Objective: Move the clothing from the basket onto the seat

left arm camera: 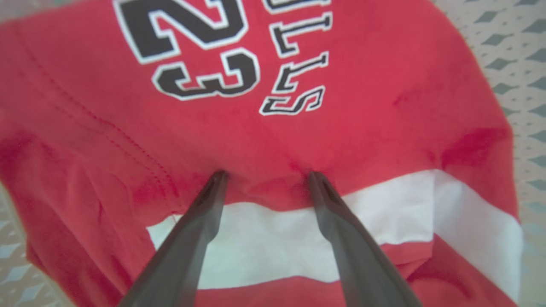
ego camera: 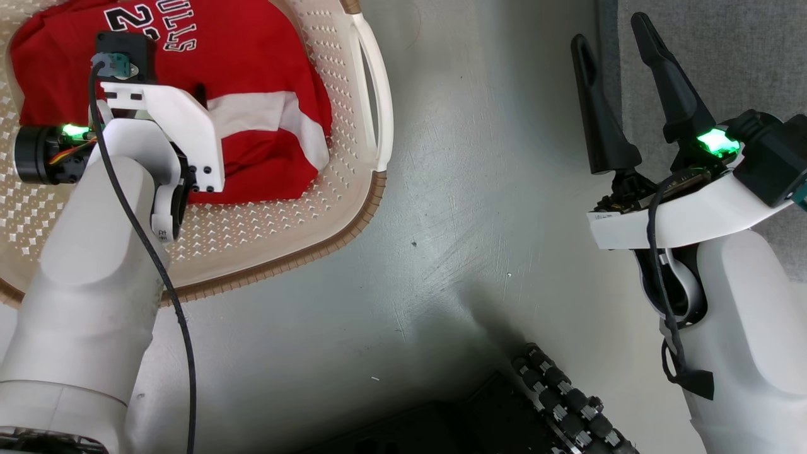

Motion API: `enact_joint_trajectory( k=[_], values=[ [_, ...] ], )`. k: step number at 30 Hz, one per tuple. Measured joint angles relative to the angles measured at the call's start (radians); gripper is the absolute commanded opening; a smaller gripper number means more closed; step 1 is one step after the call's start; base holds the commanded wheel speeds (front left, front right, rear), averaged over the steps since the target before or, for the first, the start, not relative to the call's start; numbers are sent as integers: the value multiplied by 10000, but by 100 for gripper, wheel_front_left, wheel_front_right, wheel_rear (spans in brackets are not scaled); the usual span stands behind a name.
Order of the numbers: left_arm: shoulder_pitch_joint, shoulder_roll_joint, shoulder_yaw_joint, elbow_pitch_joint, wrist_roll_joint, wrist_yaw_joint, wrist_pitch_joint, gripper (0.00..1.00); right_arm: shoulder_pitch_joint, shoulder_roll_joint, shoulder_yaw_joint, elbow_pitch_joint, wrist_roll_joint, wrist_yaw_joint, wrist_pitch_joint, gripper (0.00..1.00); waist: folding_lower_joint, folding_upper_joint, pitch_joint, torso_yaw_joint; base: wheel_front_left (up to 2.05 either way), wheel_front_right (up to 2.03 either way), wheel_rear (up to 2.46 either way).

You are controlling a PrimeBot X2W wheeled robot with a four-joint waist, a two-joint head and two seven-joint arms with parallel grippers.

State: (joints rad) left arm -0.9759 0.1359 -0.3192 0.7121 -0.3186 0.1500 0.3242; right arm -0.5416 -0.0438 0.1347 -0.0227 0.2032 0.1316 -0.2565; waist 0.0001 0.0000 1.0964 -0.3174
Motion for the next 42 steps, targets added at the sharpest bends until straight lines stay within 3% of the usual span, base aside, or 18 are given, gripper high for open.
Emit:
enact_joint_trajectory(
  k=[6, 14, 15, 16, 18, 22, 23, 24, 25, 42],
  values=[
    [1, -92, -77, 180, -153, -303, 6, 100, 3, 2, -52, 8, 12, 0, 0, 100, 0, 0, -27, -31, 0, 0, 0],
    [0, 40, -198, 447, -56, -360, 0, 97, 56, 2, -165, 8, 12, 0, 0, 100, 0, 0, -61, -62, 0, 0, 0],
    [0, 44, -207, 472, -44, -378, -2, 91, 62, 2, -182, 8, 10, 0, 0, 100, 0, 0, -61, -62, 0, 0, 0],
    [-1, 48, -249, 508, -40, -385, -2, 71, 66, 2, -194, 8, 0, 0, 0, 100, 0, 0, -61, -61, 0, 0, 0],
    [-1, 54, -322, 577, 15, -401, -4, 55, 80, 2, -219, 6, -8, 0, 0, 100, 0, 0, -58, -57, 0, 0, 0],
    [-1, 50, -374, 715, 58, -447, -92, 38, 88, 2, -268, 6, -8, 0, 0, 100, 0, 0, -52, -38, 0, 0, 0],
    [-1, 50, -424, 769, 63, -476, -100, 28, 88, 2, -286, 6, -8, 0, 0, 100, 0, 0, -51, -29, 0, 0, 0],
    [-1, 48, -468, 790, 96, -483, -102, 6, 88, 2, -293, 4, -8, 0, 0, 100, 0, 0, -51, -25, 0, 0, 0],
    [-1, 44, -497, 807, 132, -487, -121, 0, 88, 2, -303, 4, -8, 0, 0, 100, 0, 0, -51, -20, 0, 0, 0],
    [-14, 203, -543, 562, 211, -836, -1225, 0, -114, 2, -550, -2, 13, 0, 0, 100, 0, 0, -154, 183, 0, 0, 0]
  ],
)
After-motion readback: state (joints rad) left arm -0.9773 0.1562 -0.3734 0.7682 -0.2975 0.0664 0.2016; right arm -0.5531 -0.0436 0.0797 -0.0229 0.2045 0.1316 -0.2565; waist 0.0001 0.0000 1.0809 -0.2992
